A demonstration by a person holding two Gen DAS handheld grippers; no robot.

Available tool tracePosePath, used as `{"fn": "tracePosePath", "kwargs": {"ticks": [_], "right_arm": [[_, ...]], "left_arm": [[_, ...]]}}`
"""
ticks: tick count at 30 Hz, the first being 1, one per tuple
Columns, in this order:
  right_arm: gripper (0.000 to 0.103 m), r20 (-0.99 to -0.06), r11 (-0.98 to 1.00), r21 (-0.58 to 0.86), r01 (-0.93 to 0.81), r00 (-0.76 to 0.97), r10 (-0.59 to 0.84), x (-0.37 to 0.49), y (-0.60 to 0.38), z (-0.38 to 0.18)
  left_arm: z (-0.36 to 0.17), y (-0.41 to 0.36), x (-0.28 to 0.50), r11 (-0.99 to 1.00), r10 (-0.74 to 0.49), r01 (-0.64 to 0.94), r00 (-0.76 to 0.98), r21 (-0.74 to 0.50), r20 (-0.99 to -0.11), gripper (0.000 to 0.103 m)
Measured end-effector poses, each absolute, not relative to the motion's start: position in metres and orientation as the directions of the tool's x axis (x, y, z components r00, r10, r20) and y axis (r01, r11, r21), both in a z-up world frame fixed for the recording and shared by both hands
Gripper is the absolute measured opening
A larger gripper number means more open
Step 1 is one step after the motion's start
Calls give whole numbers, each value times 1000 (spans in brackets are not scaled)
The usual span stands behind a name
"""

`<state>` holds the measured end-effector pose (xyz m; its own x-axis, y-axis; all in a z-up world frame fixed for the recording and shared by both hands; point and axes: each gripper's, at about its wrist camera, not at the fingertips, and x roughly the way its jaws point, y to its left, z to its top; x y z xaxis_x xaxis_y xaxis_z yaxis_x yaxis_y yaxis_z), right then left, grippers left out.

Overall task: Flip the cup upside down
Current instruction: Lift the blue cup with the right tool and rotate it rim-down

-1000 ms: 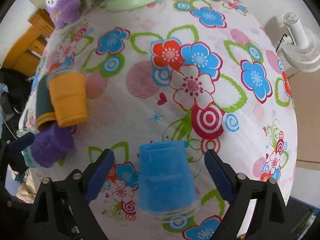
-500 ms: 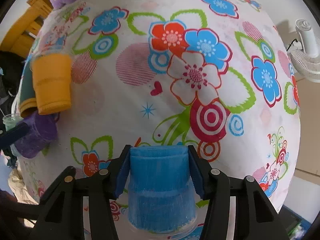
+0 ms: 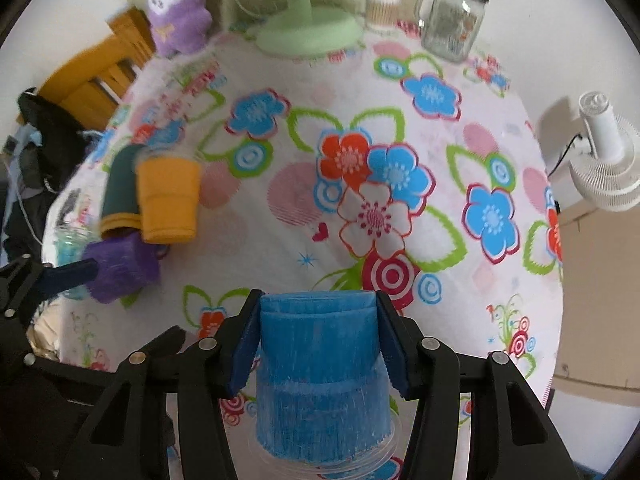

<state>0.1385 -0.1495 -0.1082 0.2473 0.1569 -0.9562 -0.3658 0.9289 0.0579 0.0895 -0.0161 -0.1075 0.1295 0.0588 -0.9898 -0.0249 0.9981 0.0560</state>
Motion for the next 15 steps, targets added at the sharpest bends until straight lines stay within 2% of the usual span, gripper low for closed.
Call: {"fn": "tracePosePath", "kwargs": {"ticks": [8, 15], "right_arm": [[57, -908, 915, 51, -400, 363, 210, 121, -156, -77], [57, -844, 912, 51, -408, 470, 257, 105, -168, -73]], "left_arm": [[-88, -18, 75, 995, 60, -91, 187, 44, -980, 96], [-90, -20, 64, 988, -6, -147, 254, -44, -967, 96]]}}
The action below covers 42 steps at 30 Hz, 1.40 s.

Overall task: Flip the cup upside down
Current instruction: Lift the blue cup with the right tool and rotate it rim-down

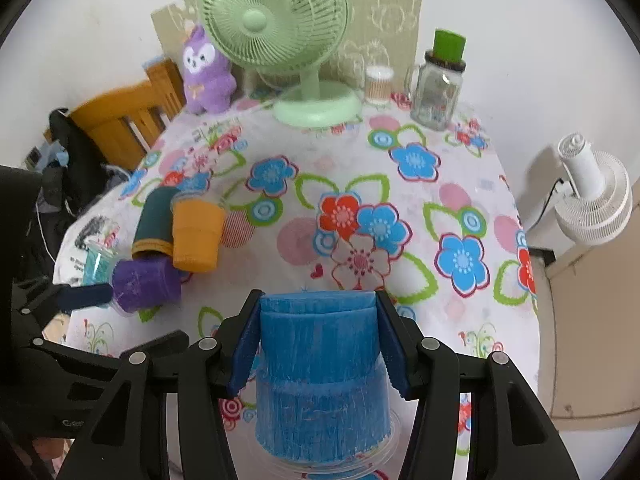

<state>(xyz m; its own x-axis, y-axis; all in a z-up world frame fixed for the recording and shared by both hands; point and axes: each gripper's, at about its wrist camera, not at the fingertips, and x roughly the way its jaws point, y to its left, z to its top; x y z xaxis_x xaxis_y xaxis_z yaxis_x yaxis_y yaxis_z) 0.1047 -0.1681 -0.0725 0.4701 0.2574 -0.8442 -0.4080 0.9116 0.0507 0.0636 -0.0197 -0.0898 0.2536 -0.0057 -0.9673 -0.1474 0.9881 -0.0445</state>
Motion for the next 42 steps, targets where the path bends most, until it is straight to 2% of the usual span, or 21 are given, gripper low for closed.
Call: {"fn": "tracePosePath", "kwargs": {"ticks": [11, 16, 22, 31, 35, 42], "right_arm": [[57, -667, 907, 9, -421, 673, 320, 84, -179, -88], [57, -577, 912, 35, -409, 737, 353, 80, -187, -103], [57, -512, 929, 56, -367, 788, 342, 86, -190, -120], [57, -546, 955, 90, -283, 788, 285, 107, -188, -148], [57, -581, 953, 106, -283, 760, 290, 109, -188, -160], [57, -582, 953, 87, -291, 761, 286, 102, -186, -162]], "left_arm": [[-113, -38, 59, 993, -23, -103, 305, -57, -952, 96], [-130, -45, 64, 996, -13, -84, 313, -41, -950, 96], [-145, -51, 73, 997, -20, -61, 311, -41, -950, 96], [-165, -54, 80, 998, -19, -48, 305, -35, -952, 96], [-173, -57, 82, 998, -34, -31, 291, -45, -956, 96], [-181, -61, 82, 998, -60, -8, 272, -65, -960, 96]]}}
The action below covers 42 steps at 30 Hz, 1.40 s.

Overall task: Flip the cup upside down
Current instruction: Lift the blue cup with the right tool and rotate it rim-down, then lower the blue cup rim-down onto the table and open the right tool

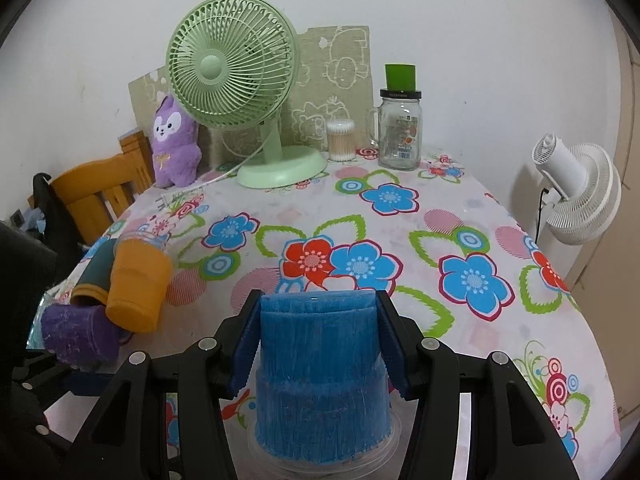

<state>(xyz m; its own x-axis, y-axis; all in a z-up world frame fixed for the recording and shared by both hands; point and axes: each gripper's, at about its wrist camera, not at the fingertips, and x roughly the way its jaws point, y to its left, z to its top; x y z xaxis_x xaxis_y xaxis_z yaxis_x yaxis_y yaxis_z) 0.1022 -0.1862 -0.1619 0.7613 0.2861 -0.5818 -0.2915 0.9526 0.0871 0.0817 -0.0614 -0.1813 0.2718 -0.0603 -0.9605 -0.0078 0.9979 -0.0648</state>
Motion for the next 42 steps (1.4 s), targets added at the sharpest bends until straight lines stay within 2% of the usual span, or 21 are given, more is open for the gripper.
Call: {"fn": "tracePosePath", "kwargs": {"ticks": [9, 14, 20, 29, 42], "right_arm": [[58, -603, 955, 69, -288, 750, 270, 85, -189, -161], [61, -643, 957, 108, -270, 715, 274, 83, -193, -165], [84, -698, 954, 145, -264, 656, 288, 82, -196, -168], [95, -783, 951, 125, -282, 560, 269, 72, -192, -154], [96, -873, 956, 108, -272, 434, 222, 66, -189, -156]], "left_arm": [[-188, -61, 80, 998, -66, 10, 243, -65, -968, 96], [-189, -62, 79, 998, -63, 19, 234, -60, -970, 96], [-186, -61, 73, 999, -38, 20, 220, -35, -975, 96], [-174, -53, 60, 999, -37, 7, 180, -37, -983, 96], [-172, -23, 33, 999, -6, -37, 133, -11, -991, 97]]}}
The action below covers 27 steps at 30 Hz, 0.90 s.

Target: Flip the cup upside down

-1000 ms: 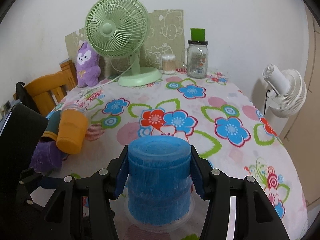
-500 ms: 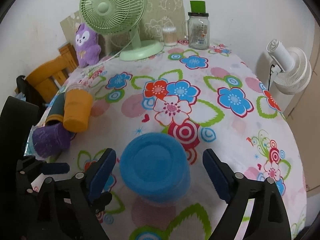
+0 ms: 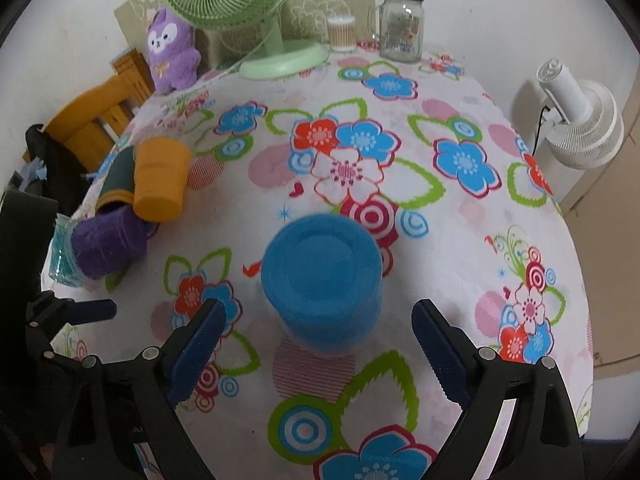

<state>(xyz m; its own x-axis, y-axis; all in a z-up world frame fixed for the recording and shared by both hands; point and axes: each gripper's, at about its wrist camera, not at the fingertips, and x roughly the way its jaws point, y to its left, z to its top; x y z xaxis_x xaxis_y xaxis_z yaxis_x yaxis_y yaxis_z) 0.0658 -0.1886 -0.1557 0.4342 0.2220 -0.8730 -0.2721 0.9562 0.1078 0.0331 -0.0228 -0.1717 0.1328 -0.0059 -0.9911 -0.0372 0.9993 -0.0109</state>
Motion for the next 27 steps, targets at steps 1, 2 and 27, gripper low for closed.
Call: {"fn": "tracePosePath", "kwargs": {"ticks": [1, 2, 27], "right_arm": [[96, -878, 958, 105, -269, 427, 216, 65, -189, -158], [96, -883, 959, 101, -265, 421, 209, 65, -189, -161], [96, -846, 960, 96, -262, 487, 218, 36, -193, -77]], "left_arm": [[-173, -22, 32, 999, -6, -37, 129, -11, -992, 97], [-174, -18, 30, 999, -4, -35, 125, -8, -992, 97], [-70, -13, 21, 991, -7, -122, 308, -47, -951, 97]]}}
